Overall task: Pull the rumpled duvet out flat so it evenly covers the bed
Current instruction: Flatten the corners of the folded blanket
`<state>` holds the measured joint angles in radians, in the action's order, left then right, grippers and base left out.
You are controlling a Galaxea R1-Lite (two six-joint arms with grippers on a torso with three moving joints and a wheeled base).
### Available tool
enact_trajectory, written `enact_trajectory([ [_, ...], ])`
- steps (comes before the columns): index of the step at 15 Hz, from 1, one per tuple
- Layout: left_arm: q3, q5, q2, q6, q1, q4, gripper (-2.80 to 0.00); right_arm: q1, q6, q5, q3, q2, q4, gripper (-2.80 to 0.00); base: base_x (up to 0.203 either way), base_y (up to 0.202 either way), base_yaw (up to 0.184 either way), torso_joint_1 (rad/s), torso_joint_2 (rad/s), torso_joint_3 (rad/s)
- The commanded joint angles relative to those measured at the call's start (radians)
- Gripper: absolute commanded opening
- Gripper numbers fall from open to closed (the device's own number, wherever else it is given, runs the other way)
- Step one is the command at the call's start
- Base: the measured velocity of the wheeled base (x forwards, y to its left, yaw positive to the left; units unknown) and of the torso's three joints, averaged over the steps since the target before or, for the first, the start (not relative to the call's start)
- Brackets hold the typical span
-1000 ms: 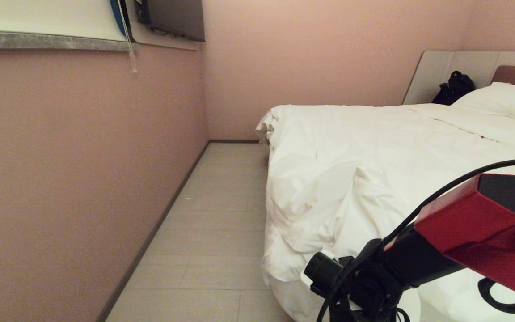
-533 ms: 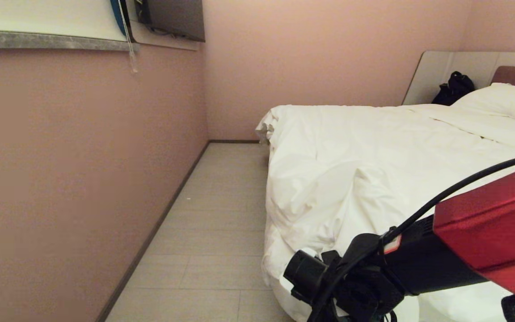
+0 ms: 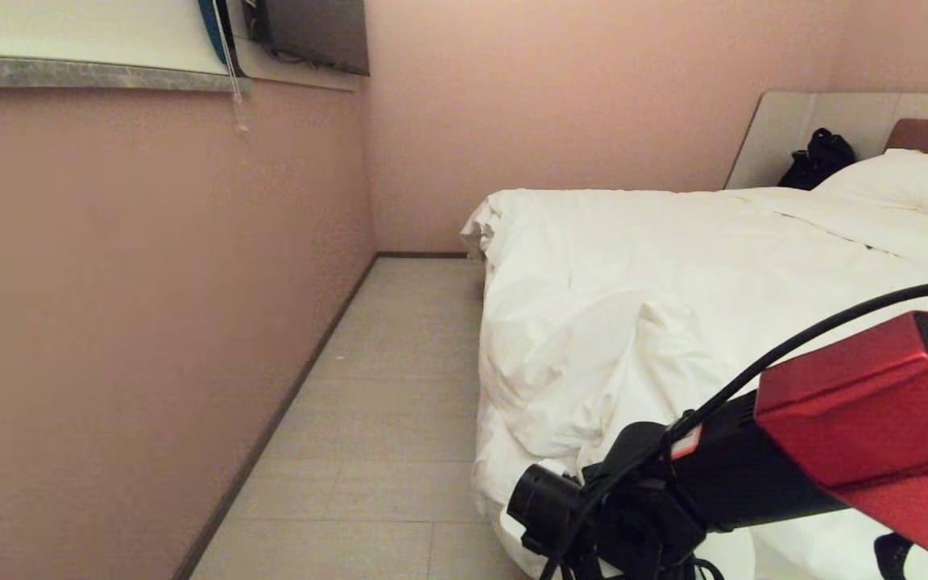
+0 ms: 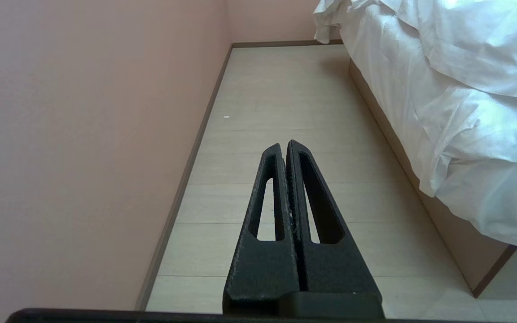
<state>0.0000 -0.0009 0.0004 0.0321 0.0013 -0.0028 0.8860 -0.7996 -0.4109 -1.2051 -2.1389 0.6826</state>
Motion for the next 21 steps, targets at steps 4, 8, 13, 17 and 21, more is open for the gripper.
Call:
enact_trajectory([
  [4, 0.0, -0.001, 0.0, 0.001, 0.0, 0.0, -2.8, 0.028, -0.005, -0.008, -0.065, -0.083, 0.037, 0.0, 0.0, 0.0, 0.0, 0.0, 0.0, 0.0],
  [8, 0.0, 0.001, 0.0, 0.0, 0.0, 0.0, -2.8, 0.025, -0.006, -0.009, -0.106, -0.136, 0.044, 0.0, 0.0, 0.0, 0.0, 0.0, 0.0, 0.0],
  [13, 0.0, 0.001, 0.0, 0.0, 0.0, 0.0, -2.8, -0.005, -0.007, -0.034, -0.15, -0.177, 0.076, 0.0, 0.0, 0.0, 0.0, 0.0, 0.0, 0.0],
  [17, 0.0, 0.001, 0.0, 0.0, 0.0, 0.0, -2.8, -0.025, -0.006, -0.055, -0.177, -0.197, 0.109, 0.0, 0.0, 0.0, 0.0, 0.0, 0.0, 0.0],
  [21, 0.0, 0.0, 0.0, 0.0, 0.0, 0.0, -2.8, -0.058, -0.011, -0.074, -0.179, -0.225, 0.113, 0.0, 0.0, 0.0, 0.0, 0.0, 0.0, 0.0],
])
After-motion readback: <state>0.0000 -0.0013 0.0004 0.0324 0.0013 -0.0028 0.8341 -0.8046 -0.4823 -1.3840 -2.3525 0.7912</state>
